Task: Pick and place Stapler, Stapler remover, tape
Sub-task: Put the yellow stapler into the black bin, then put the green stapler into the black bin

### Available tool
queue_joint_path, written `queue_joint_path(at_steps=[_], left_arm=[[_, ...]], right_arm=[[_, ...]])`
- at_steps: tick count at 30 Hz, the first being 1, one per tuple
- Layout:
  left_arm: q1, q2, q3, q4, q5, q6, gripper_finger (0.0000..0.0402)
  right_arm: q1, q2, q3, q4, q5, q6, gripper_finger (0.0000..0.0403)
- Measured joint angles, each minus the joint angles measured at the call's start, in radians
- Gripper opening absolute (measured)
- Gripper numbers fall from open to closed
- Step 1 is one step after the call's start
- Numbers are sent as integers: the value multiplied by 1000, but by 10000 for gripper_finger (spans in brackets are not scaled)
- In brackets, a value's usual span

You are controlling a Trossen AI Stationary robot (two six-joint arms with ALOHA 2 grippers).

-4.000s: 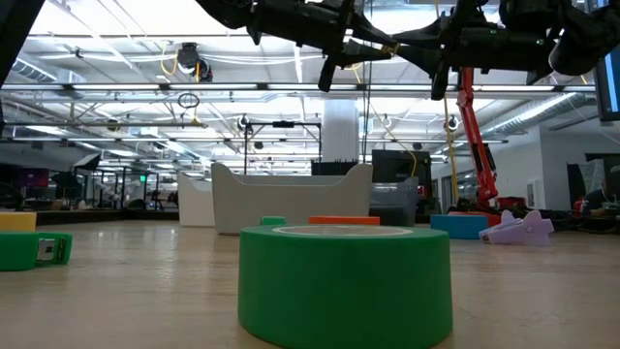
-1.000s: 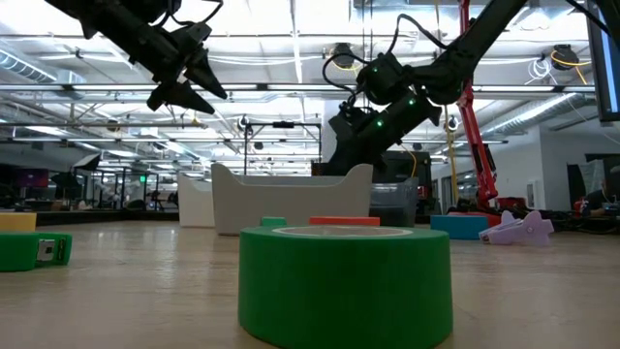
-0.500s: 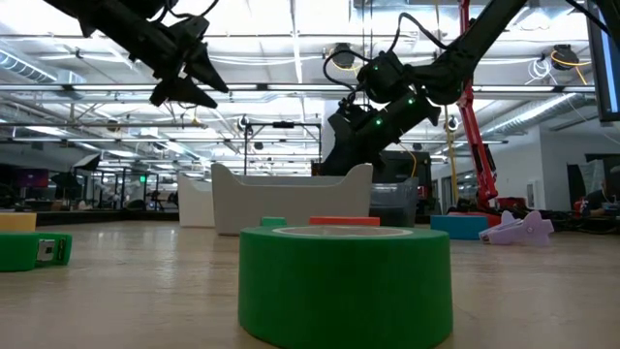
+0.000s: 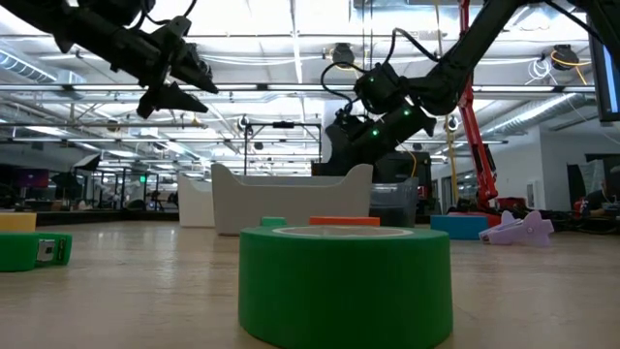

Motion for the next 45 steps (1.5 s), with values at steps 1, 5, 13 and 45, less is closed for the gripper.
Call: queue_joint_path(at_steps=[1, 5, 13, 45], left_arm=[[0, -4, 0, 1, 0, 0, 218], [0, -10, 0, 2, 0, 3, 218], [0, -9, 0, 1, 0, 4, 218], [-56, -9, 0, -1, 73, -25, 218]], right_arm=[[-1, 2, 2, 5, 0, 0, 59], [0, 15, 1, -8, -2, 0, 68], [0, 13, 2, -13, -2, 0, 120], [159, -556, -61, -494, -214, -127, 84]])
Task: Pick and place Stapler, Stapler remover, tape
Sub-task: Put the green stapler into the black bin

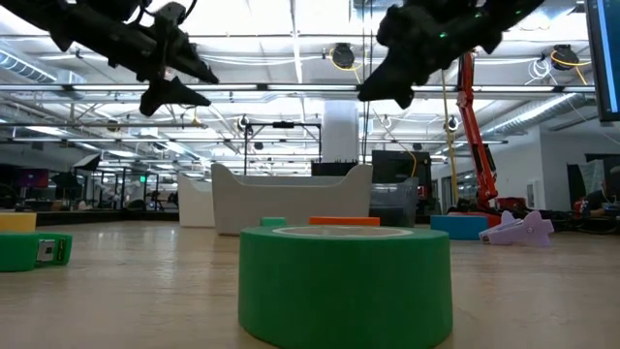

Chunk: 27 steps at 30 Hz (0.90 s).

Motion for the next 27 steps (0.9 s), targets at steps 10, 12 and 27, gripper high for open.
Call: queue_joint_path(at_steps=[10, 12, 27], left_arm=[[-271, 1, 16, -4, -142, -45, 218], [-344, 10, 34, -21, -210, -77, 218], [-762, 436, 419, -559, -280, -412, 218]], right_arm=[[139, -130, -155, 9, 1, 112, 77], [151, -158, -182, 12, 1, 131, 77], [156, -387, -362, 34, 5, 240, 73]])
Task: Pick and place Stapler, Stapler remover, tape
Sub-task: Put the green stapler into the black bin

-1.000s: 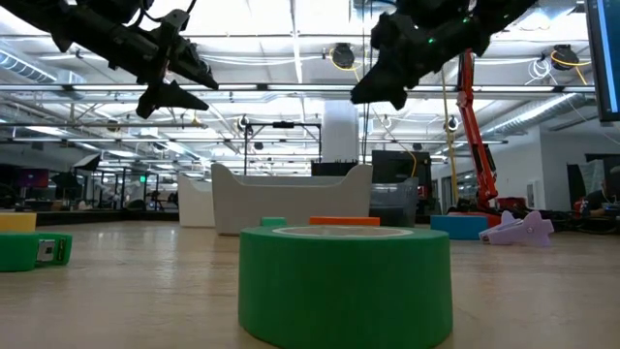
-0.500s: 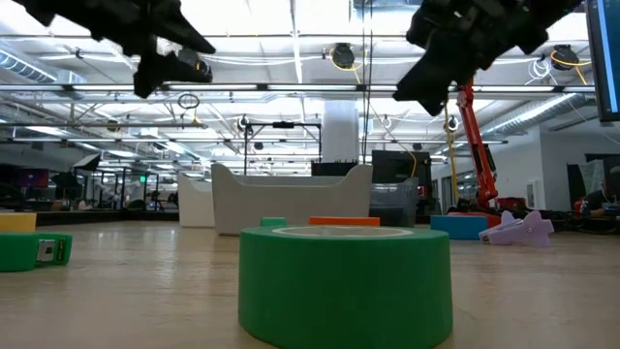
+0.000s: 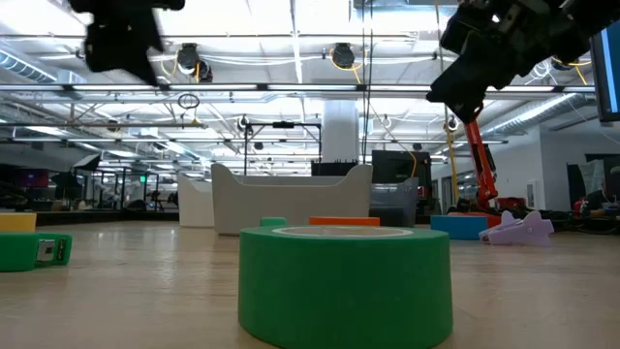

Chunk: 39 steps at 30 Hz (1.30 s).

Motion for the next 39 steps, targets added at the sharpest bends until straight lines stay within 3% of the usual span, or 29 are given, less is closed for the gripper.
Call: queue_joint_path(at_steps=[6, 15, 23, 29, 39], left_arm=[[-65, 199, 117, -156, 193, 16, 218], [-66, 328, 122, -149, 359, 104, 218], [-47, 332, 122, -145, 279, 104, 218], [-37, 332, 123, -141, 251, 106, 218], [-40, 332, 123, -41, 201, 304, 218]], right_arm=[[0, -50, -15, -4, -1, -26, 73], [0, -118, -16, -76, 0, -77, 73], [-1, -219, -16, -221, 6, -102, 73], [-1, -297, -16, -325, 77, -102, 73], [-1, -355, -17, -371, 138, -110, 73]])
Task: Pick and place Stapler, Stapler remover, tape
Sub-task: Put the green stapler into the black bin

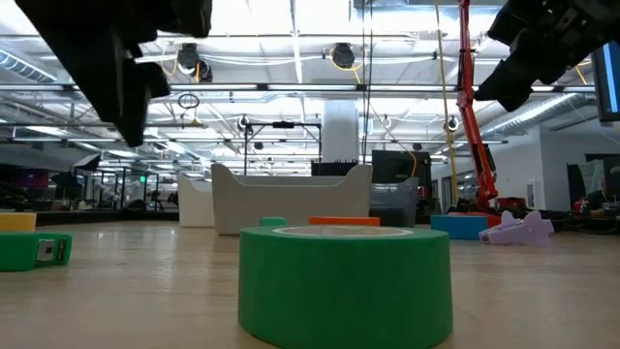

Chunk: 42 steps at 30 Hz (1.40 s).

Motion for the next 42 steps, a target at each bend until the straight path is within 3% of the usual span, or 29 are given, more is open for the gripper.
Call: queue_joint_path(at_steps=[7, 15, 20, 42], left_arm=[[-73, 0, 0, -2, -130, 203, 218], [-148, 0, 0, 72, -133, 372, 218], [-196, 0, 0, 154, -135, 479, 218], [-210, 57, -2, 182, -150, 391, 218]], right_arm=[[0, -16, -88, 81, -5, 58, 73], [0, -50, -192, 256, -8, 136, 73], [0, -58, -213, 266, -6, 133, 73], [0, -59, -214, 265, -6, 149, 73]])
